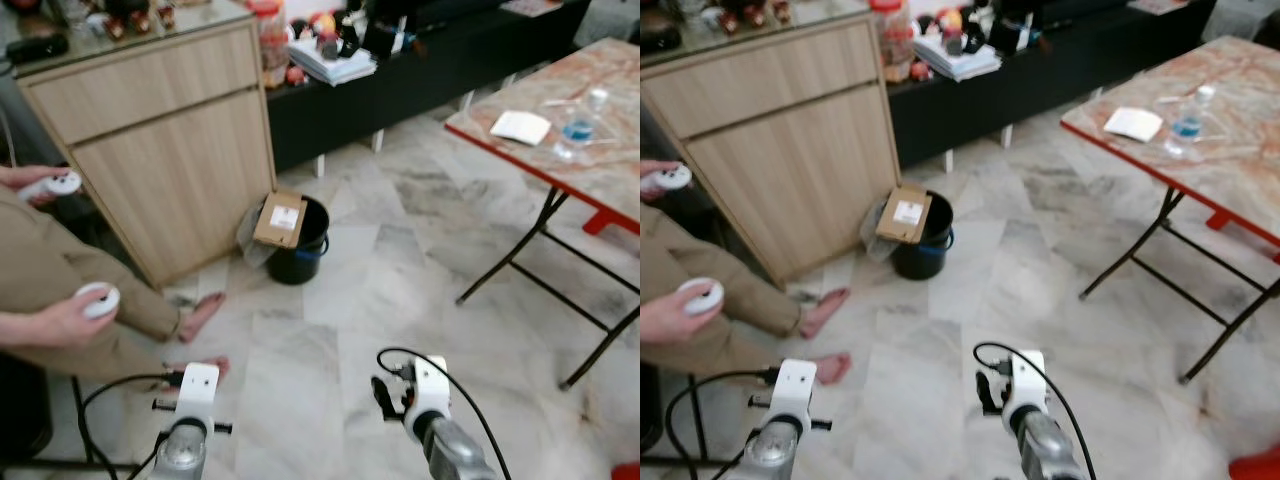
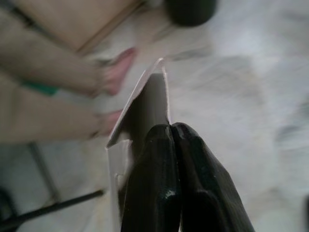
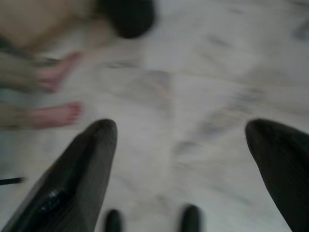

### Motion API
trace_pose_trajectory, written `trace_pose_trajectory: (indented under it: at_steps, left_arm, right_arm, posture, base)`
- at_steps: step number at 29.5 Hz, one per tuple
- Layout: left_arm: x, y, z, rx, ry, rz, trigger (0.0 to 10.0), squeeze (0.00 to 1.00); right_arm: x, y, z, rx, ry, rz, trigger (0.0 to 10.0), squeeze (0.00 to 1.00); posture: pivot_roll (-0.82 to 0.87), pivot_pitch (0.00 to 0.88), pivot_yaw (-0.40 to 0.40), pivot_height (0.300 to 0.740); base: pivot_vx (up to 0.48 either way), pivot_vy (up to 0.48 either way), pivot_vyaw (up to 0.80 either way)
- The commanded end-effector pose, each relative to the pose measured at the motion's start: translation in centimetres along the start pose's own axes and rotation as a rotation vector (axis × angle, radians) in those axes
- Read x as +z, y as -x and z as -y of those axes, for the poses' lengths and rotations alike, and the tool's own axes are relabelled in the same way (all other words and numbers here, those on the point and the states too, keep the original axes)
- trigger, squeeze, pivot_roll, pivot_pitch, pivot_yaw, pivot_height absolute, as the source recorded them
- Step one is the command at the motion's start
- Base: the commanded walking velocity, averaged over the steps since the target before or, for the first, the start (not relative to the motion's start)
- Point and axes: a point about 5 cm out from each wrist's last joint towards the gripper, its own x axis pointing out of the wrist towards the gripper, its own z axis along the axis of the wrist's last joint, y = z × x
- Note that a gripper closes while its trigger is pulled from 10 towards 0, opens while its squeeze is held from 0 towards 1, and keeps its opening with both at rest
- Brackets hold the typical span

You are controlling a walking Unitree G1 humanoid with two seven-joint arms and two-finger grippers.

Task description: Picking trash to rubbish bin

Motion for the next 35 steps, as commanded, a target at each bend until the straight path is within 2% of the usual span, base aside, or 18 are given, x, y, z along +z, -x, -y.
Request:
trace_pose_trajectory:
  at_steps: [1, 12, 24, 28, 35]
  left_arm:
    - [-0.31, 0.02, -1.1, 0.025, -0.013, -0.007, 10.0, 0.0]
    - [-0.25, 0.0, -1.21, 0.027, -0.015, -0.003, 10.0, 0.0]
    - [-0.03, -0.09, -1.31, 0.032, -0.012, 0.004, 10.0, 0.0]
    - [0.06, -0.13, -1.38, 0.037, -0.01, 0.007, 10.0, 0.0]
    - [0.21, -0.19, -1.58, 0.044, -0.006, 0.013, 10.0, 0.0]
  right_arm:
    - [0.13, -0.21, -0.88, 0.022, 0.004, 0.005, 10.0, 0.0]
    - [0.1, -0.27, -1.27, 0.034, -0.02, 0.006, 10.0, 0.0]
    - [0.22, -0.34, -1.32, 0.033, -0.029, 0.006, 10.0, 0.0]
    - [0.31, -0.35, -1.33, 0.035, -0.036, 0.013, 10.0, 0.0]
    - [0.35, -0.35, -1.41, 0.038, -0.032, 0.019, 10.0, 0.0]
  posture:
    - [0.01, 0.082, -0.021, 0.74]
    - [0.02, 0.07, -0.015, 0.74]
    - [0.02, 0.096, -0.021, 0.74]
    - [0.03, 0.1, -0.024, 0.74]
    - [0.03, 0.103, -0.025, 0.74]
  base:
    - [0.296, 0.0, 0.77]
    - [0.295, 0.0, 0.07]
    - [0.295, 0.0, 0.0]
    - [0.294, 0.0, -0.8]
    - [0.296, 0.0, 0.0]
